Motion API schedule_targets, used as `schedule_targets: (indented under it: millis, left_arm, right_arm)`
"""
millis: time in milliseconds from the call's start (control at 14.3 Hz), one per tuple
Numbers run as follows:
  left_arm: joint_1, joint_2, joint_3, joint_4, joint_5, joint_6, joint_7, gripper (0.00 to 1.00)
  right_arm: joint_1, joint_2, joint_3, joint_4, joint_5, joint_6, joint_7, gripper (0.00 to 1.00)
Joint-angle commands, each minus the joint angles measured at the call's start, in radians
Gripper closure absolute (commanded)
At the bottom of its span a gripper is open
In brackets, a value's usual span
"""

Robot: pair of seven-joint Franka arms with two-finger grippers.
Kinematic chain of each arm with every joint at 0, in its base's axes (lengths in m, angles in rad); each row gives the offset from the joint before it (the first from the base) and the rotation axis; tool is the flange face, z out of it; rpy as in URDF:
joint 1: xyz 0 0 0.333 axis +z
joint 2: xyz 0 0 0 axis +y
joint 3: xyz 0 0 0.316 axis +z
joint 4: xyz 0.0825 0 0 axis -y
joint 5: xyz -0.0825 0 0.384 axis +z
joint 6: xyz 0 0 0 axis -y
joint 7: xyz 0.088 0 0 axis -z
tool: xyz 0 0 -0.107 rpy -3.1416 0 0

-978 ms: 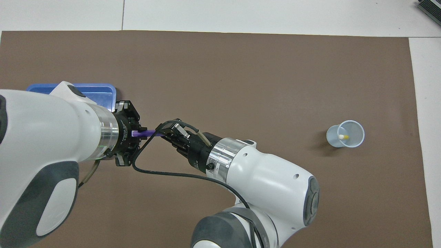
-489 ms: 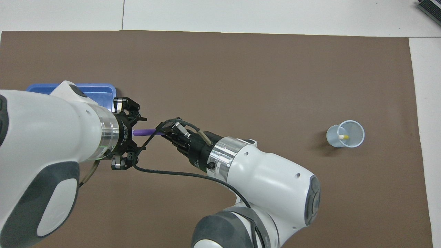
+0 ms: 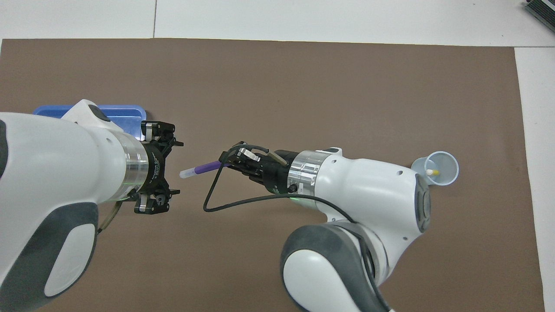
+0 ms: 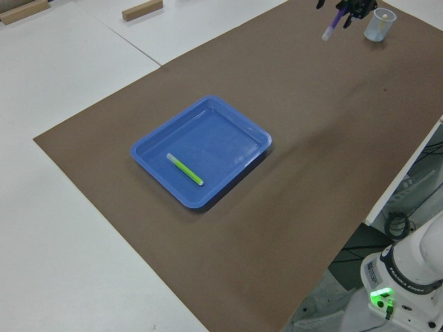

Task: Transfer and insert pens with both arms
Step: 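Open the left gripper while the right gripper carries the purple pen away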

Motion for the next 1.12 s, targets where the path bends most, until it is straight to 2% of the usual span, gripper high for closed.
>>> schedule_targets:
  millis: [0,349,629,838,1048]
  left_arm:
    - [0.018,-0.038,0.014,-0.042,0.005,-0.008,0.161,0.08]
    - [0.114,-0.061,0.019,-0.087,0.002,-0.03,0.604,0.14]
    - [0.278,-0.081,0.021,-0.116,-0.039,-0.059,1.069,0.16]
    - [0.389,-0.104,0.021,-0.156,-0.047,-0.06,1.332,0.16]
    - [0.483,-0.104,0.027,-0.176,-0.047,-0.06,1.566,0.17]
  right_arm:
    - [-0.088,-0.017,0.007,0.008,-0.161,-0.179,-0.109,1.0]
    - [-0.211,-0.046,0.005,0.019,-0.537,-0.478,-0.345,1.0]
    - [-0.37,-0.056,0.005,0.106,-0.751,-0.751,-0.708,1.0]
    - [-0.44,-0.058,0.007,0.11,-0.952,-0.781,-0.995,1.0]
    - [-0.454,-0.06,0.007,0.096,-1.13,-0.709,-1.212,1.0]
